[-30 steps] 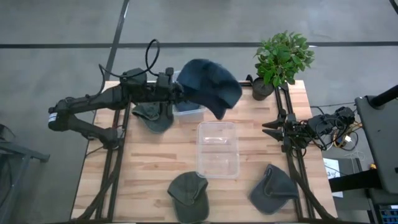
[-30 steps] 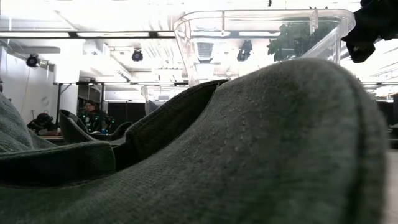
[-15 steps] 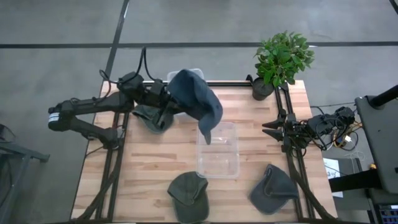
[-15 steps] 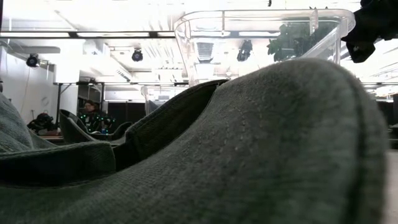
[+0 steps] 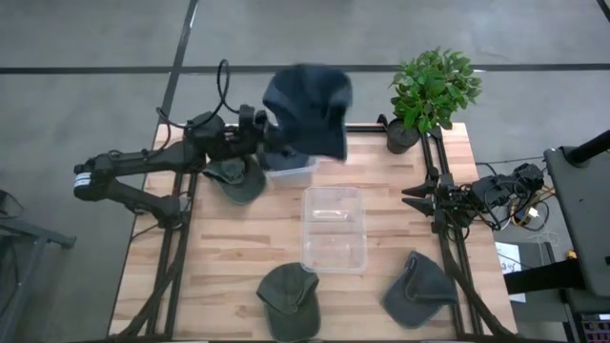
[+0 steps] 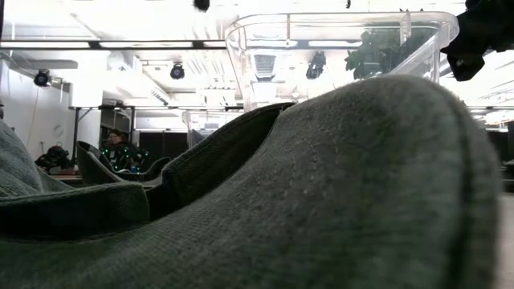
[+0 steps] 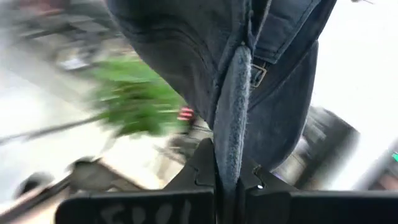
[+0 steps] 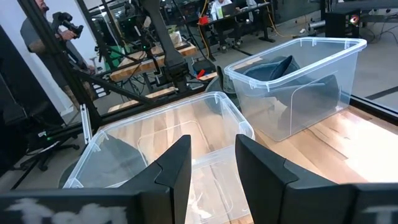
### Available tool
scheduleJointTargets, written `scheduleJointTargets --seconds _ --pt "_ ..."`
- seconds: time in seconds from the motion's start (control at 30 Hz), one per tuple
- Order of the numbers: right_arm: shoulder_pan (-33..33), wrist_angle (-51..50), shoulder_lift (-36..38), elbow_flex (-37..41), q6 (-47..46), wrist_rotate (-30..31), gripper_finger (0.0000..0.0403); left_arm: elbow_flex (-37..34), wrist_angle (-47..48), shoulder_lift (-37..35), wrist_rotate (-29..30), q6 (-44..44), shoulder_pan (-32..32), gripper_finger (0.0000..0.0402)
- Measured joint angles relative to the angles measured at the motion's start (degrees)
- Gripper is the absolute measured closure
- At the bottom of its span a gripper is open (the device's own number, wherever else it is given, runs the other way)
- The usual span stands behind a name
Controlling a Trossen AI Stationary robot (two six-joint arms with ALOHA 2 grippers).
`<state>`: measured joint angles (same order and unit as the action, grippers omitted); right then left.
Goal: Pick & Place hat
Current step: Put the left blue cap into the top transparent bin
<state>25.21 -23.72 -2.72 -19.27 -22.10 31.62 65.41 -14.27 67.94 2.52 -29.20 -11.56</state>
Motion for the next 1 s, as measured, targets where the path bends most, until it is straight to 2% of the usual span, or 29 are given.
scheduleJointTargets --seconds 0.1,0.2,0.33,0.43,0.63,0.73,1.0 --pt "0.0 0.0 0.0 0.0 0.0 0.0 0.0284 0.0 4.7 0.0 9.4 -9.1 -0.1 0.0398" --pt "0.0 0.0 0.0 0.0 0.0 0.0 0.0284 0.0 7.4 0.0 13.7 -17.5 -0.4 0.0398" --pt "0.0 0.0 0.0 0.0 0.0 1.6 0.0284 0.0 8.8 0.0 14.5 -23.9 -1.6 0.0398" --pt "0.0 0.0 0.0 0.0 -0.1 2.6 0.0284 0.0 13.3 0.0 15.7 -25.0 -2.6 0.0398" --pt "0.0 0.0 0.0 0.0 -0.2 2.9 0.0284 0.0 32.9 0.2 17.3 -30.1 -5.5 0.0398" --pt "0.0 0.0 0.0 0.0 -0.3 3.0 0.0284 0.0 39.2 0.8 18.2 -33.1 -7.2 0.0398" --pt "0.0 0.0 0.0 0.0 -0.4 3.0 0.0284 0.0 40.4 3.3 14.8 -34.4 -10.7 0.0398"
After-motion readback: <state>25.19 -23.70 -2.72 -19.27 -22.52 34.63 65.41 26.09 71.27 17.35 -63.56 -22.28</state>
